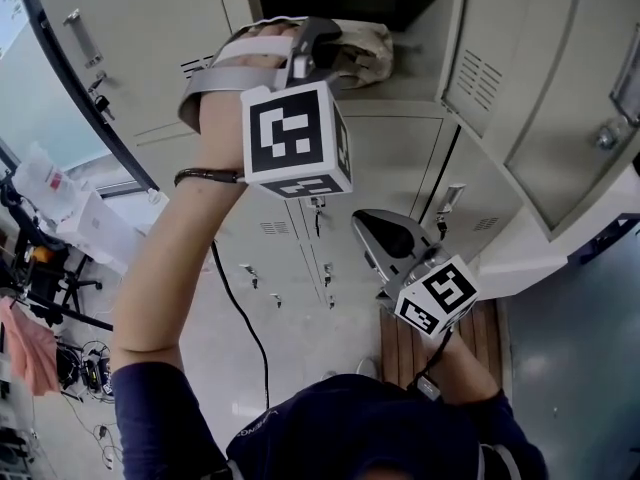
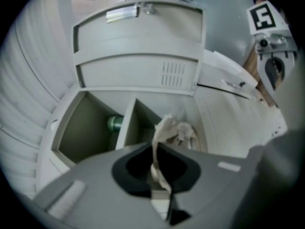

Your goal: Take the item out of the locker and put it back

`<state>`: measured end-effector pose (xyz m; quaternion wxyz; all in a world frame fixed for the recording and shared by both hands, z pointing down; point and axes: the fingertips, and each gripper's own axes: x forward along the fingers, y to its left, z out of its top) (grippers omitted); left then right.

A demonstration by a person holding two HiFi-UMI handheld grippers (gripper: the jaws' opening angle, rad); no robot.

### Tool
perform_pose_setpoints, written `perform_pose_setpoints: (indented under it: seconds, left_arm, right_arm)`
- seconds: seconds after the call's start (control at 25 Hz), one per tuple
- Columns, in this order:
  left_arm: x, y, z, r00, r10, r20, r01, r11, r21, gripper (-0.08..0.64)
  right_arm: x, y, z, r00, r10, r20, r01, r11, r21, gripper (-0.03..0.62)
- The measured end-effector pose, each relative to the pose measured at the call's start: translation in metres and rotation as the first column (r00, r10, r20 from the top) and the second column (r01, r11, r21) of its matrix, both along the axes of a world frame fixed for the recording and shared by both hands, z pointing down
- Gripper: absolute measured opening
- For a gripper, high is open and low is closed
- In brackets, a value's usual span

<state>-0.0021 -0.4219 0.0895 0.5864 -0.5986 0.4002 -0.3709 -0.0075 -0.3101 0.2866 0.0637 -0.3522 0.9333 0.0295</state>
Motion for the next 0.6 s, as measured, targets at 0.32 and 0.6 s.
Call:
perform_pose_setpoints:
  seconds: [0.32,0.6]
  left_arm:
    - [-0.02,0.045,-0.009,0.997,0.048,-0.061,-0.047,0.999,0.017,0.018]
    - [-0.035,0.075,-0.011,0.99,0.092,-0.11,-0.091,0.996,0.016,0.018]
  right_arm:
    - [-0.017,0.03,-0.004,1.0,0.014,-0.021,-0.014,1.0,0.013,0.005]
    - [-0.022,0.053,-0.008,0.998,0.052,-0.026,-0.052,0.998,0.023,0.005]
